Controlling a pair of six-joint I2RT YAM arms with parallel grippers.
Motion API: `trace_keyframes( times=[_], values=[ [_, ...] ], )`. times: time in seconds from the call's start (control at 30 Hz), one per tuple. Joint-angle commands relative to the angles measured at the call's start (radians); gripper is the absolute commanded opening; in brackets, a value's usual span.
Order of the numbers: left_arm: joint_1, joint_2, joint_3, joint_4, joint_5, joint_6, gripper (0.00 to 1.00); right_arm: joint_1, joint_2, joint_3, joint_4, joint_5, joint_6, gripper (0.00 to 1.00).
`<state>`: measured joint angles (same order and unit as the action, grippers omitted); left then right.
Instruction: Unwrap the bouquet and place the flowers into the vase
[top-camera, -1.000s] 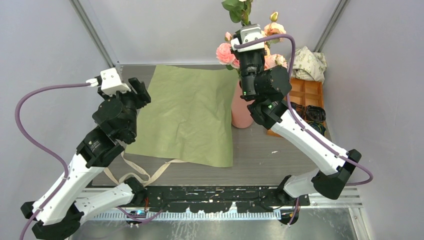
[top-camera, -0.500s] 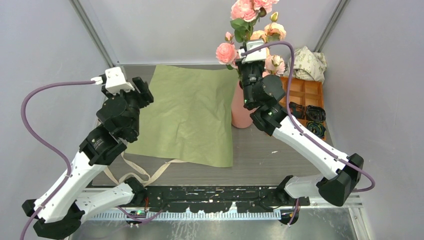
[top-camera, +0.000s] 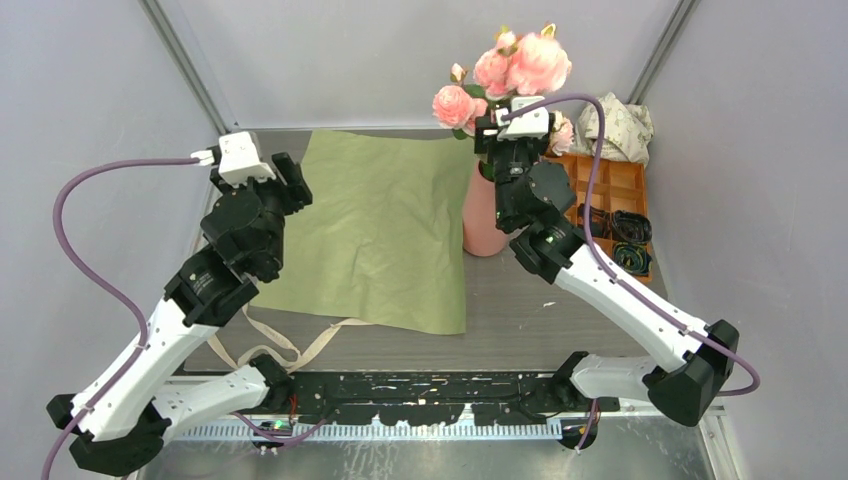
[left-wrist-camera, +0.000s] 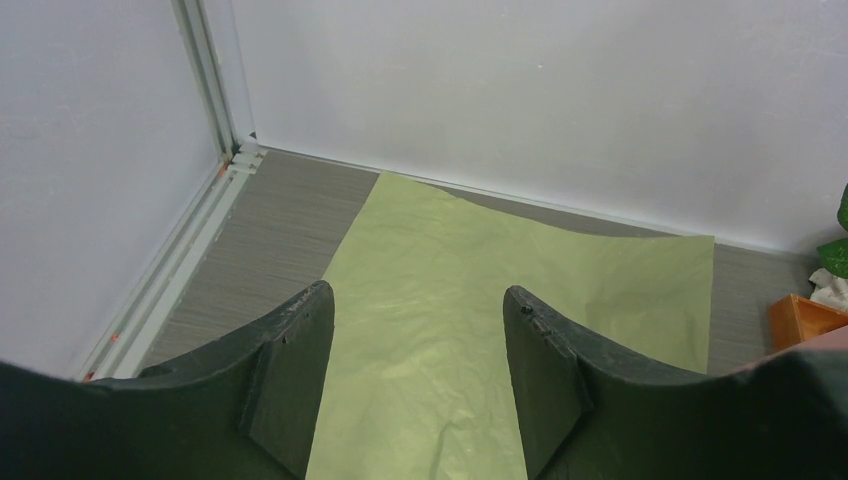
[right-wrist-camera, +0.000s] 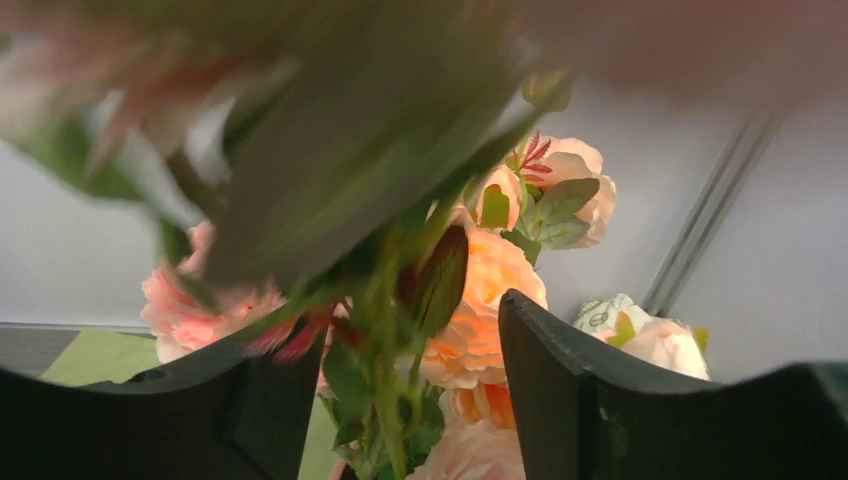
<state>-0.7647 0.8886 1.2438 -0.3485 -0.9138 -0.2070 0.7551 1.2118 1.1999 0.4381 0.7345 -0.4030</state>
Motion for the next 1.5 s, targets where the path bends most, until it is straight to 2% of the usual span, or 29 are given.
trace_keyframes(
  times=[0.0, 0.03, 0.07, 0.1, 0.43, 0.67, 0.87, 1.07, 1.47],
  values=[
    [-0.001, 0.006, 0.037, 0.046, 0.012, -0.023, 0.64, -0.003, -0.053, 0.010, -0.001, 0.024, 0.033, 0.81],
    [-0.001, 0.008, 0.038, 0.045, 0.012, -0.024, 0.64, -0.003, -0.059, 0.010, -0.003, 0.028, 0.035, 0.93],
    [-0.001, 0.010, 0.039, 0.044, 0.013, -0.025, 0.64, -0.003, -0.061, 0.011, -0.006, 0.032, 0.037, 0.99],
    [0.001, 0.011, 0.039, 0.044, 0.013, -0.026, 0.64, -0.003, -0.061, 0.018, -0.010, 0.039, 0.036, 0.99],
    [0.000, 0.014, 0.037, 0.034, 0.010, -0.035, 0.64, -0.005, -0.081, 0.103, -0.049, 0.122, 0.052, 0.99],
    [0.000, 0.021, 0.037, 0.038, 0.010, -0.034, 0.64, -0.004, -0.190, 0.189, -0.246, 0.049, 0.227, 0.99],
    [0.001, 0.028, 0.037, 0.038, 0.006, -0.032, 0.64, -0.004, -0.330, 0.194, -0.268, -0.051, 0.331, 0.99],
    [0.001, 0.034, 0.046, 0.039, 0.008, -0.032, 0.64, -0.005, -0.408, 0.187, -0.264, -0.066, 0.376, 0.99],
    [0.000, 0.001, 0.058, 0.000, -0.005, -0.060, 0.64, -0.004, -0.423, 0.197, -0.276, 0.151, 0.427, 1.00]
  ],
)
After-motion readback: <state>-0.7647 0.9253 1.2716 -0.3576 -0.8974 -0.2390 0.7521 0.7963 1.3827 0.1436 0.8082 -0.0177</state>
